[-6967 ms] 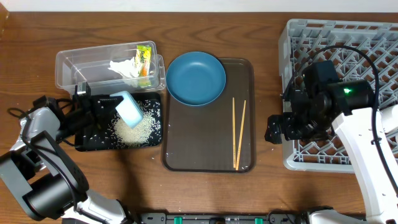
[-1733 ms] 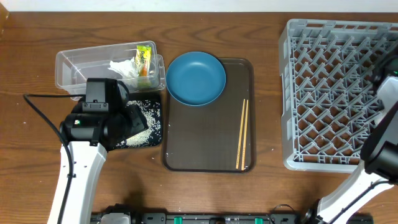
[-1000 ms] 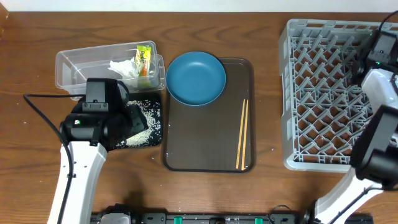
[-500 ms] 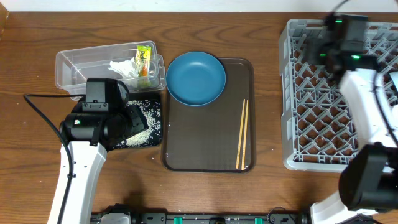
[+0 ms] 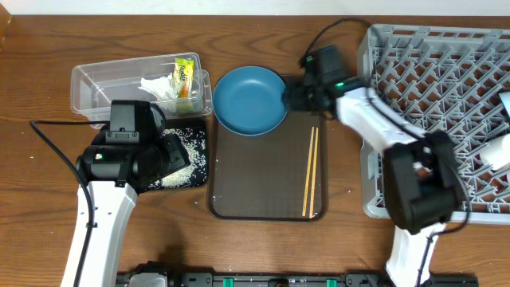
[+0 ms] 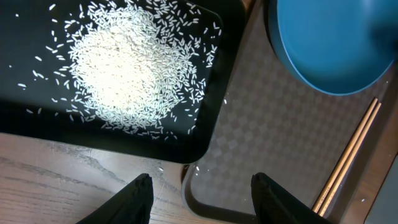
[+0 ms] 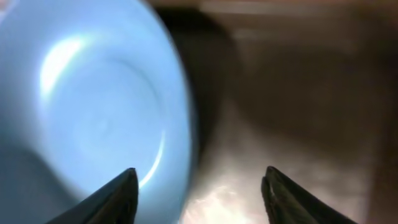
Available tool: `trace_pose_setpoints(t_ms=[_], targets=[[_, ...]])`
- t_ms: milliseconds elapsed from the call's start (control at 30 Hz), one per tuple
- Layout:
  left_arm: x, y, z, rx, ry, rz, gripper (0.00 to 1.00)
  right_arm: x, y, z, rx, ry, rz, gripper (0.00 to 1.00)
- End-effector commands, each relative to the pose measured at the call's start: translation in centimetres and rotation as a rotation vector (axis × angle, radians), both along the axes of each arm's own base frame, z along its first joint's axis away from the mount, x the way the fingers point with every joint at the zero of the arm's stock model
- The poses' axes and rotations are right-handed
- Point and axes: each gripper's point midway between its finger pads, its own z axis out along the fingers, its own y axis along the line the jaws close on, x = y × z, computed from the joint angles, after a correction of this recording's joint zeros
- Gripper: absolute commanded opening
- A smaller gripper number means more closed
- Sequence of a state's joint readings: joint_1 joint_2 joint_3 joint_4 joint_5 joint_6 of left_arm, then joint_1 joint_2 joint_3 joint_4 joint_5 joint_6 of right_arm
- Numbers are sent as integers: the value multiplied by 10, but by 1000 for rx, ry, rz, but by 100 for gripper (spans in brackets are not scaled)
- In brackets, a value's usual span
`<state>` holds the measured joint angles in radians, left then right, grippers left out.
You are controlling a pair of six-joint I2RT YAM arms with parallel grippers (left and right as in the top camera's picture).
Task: Sort waste into correct bins and load items into the dishwasher rack
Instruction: 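Reach the right gripper to the blue plate and grasp its rim, then lift the blue plate and place it into the dish rack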
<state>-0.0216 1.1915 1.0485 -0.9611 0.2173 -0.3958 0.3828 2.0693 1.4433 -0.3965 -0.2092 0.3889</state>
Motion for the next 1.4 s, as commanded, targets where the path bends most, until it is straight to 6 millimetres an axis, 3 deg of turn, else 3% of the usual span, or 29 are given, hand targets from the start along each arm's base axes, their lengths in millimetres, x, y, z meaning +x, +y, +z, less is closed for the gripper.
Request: trace_pose_setpoints(t_ms=[0, 133, 233, 300, 400, 600, 700, 733, 867, 967, 1067, 1200, 1367], targets=[[1, 3, -1, 14, 1, 4, 54, -3, 4, -16, -28, 34, -84, 49], [1, 3, -1, 14, 1, 4, 54, -2, 4, -12, -57, 11, -93, 3], [0, 3, -1, 14, 4, 4, 54, 7, -10, 8, -81, -43, -129, 1], [0, 3, -1, 14, 6, 4, 54, 14, -26, 32, -117, -108, -139, 1], [0, 3, -1, 14, 7, 4, 54, 23, -60, 85, -212, -245, -148, 1], [-1, 3, -1, 14, 8, 4, 54, 12, -158, 201, -529, -497, -260, 1], [0, 3, -1, 14, 7, 4, 54, 0, -214, 247, -746, -573, -345, 1], [0, 3, -1, 14, 7, 4, 54, -6, -241, 266, -857, -589, -402, 1], [0, 3, -1, 14, 6, 4, 54, -26, -311, 301, -1155, -552, -564, 1], [0, 3, -1, 14, 4, 4, 54, -43, -357, 315, -1307, -481, -738, 1], [0, 3, -1, 14, 4, 4, 54, -56, -393, 313, -1388, -405, -892, 1], [0, 3, -1, 14, 4, 4, 54, -58, -425, 287, -1456, -286, -933, 1], [0, 3, -1, 14, 4, 4, 54, -54, -448, 250, -1494, -185, -960, 1]])
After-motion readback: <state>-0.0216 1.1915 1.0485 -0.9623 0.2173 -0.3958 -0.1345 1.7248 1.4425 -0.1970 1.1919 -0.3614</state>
